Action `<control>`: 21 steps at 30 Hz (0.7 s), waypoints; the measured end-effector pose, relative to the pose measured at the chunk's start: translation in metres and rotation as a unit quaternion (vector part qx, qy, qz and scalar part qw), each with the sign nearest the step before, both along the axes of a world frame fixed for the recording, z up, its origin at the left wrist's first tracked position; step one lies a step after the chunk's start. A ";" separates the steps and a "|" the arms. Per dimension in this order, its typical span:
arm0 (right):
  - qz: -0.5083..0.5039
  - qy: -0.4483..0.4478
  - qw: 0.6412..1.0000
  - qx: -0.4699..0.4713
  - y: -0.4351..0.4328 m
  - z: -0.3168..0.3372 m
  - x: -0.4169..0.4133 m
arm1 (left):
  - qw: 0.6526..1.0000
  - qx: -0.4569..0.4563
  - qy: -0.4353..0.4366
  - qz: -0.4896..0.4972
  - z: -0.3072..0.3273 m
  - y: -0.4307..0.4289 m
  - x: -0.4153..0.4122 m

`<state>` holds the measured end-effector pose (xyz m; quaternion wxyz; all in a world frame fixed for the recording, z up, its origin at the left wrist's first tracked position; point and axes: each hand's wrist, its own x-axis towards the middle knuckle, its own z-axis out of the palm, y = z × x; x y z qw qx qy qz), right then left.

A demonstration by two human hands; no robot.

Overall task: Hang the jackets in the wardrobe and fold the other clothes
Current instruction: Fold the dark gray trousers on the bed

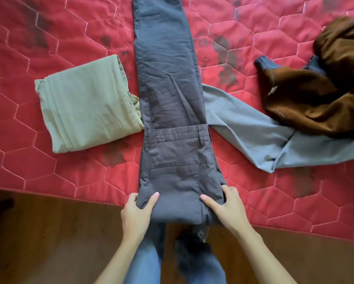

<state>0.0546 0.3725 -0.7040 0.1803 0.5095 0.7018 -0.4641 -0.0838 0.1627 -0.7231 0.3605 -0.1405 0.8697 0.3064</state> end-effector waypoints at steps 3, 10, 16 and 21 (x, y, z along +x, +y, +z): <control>-0.018 0.013 0.999 -0.024 -0.014 0.008 0.016 | 0.998 -0.035 0.035 0.037 0.007 -0.011 0.022; 0.000 0.060 0.998 -0.018 -0.044 0.032 0.057 | 0.999 -0.029 -0.036 -0.029 0.022 -0.052 0.043; -0.040 0.209 0.966 -0.145 -0.028 0.094 0.057 | 0.980 0.163 0.053 -0.097 0.087 -0.074 0.036; -0.046 0.253 0.933 -0.252 0.015 0.142 0.029 | 0.935 0.302 -0.064 -0.175 0.154 -0.077 -0.012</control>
